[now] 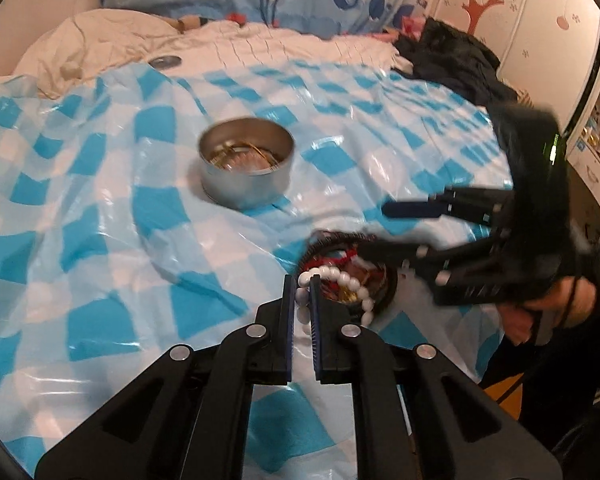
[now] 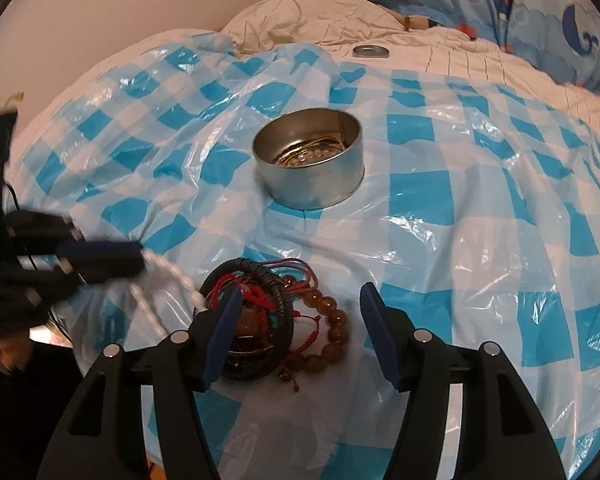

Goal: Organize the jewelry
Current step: 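Lift the white bead bracelet with the left tool while the right tool holds its bracelet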

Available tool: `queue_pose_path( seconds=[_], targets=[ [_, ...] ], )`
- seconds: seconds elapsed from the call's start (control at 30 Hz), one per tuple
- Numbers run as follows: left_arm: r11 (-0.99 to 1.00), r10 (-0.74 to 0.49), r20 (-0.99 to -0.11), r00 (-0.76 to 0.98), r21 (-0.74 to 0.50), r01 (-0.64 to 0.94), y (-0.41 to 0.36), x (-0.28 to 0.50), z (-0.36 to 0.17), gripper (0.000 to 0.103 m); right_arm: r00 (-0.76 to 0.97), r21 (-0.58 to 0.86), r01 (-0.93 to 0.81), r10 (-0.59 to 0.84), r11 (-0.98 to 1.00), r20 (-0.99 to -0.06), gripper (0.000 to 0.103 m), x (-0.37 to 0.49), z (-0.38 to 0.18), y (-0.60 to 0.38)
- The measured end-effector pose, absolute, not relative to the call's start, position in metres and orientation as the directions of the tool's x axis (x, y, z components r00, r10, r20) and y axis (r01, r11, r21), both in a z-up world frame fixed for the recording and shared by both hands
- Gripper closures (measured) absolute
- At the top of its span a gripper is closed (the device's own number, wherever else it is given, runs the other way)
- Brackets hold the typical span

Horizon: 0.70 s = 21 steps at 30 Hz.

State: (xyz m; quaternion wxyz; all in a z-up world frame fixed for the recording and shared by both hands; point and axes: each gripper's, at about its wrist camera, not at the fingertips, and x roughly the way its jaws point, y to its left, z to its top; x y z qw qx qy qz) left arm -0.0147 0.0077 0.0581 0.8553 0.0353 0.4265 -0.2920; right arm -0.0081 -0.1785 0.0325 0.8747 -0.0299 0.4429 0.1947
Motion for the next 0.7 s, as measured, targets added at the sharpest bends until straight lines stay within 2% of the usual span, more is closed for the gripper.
queue_pose_path(
  seconds=[0.1, 0.17, 0.2, 0.3, 0.47, 0.7],
  targets=[
    [0.836, -0.466, -0.740, 0.485, -0.187, 0.517, 0.014, -0.012, 0.065, 0.097, 0.536, 0.059, -0.390, 0.279, 0.919, -0.797, 0.062, -0.010, 0.026, -0.168],
    [0.838, -0.466, -0.734, 0.495, -0.186, 0.512, 0.017, -0.011, 0.069, 0.097, 0.541, 0.023, -0.405, 0.259, 0.914, -0.800, 0.069, -0.012, 0.021, -0.163],
    [0.839, -0.466, -0.732, 0.497, -0.186, 0.511, 0.017, -0.011, 0.070, 0.097, 0.539, 0.013, -0.409, 0.253, 0.912, -0.803, 0.079, -0.012, 0.020, -0.162],
    [0.841, -0.466, -0.727, 0.505, -0.186, 0.508, 0.020, -0.011, 0.073, 0.097, 0.544, -0.014, -0.419, 0.239, 0.908, -0.804, 0.092, -0.014, 0.018, -0.159],
    [0.846, -0.467, -0.714, 0.522, -0.188, 0.500, 0.023, -0.010, 0.080, 0.097, 0.571, -0.022, -0.431, 0.254, 0.902, -0.780, 0.093, -0.021, 0.028, -0.157],
    [0.852, -0.468, -0.697, 0.544, -0.191, 0.488, 0.026, -0.007, 0.090, 0.097, 0.569, 0.075, -0.414, 0.322, 0.907, -0.757, 0.093, -0.017, 0.043, -0.169]
  ],
)
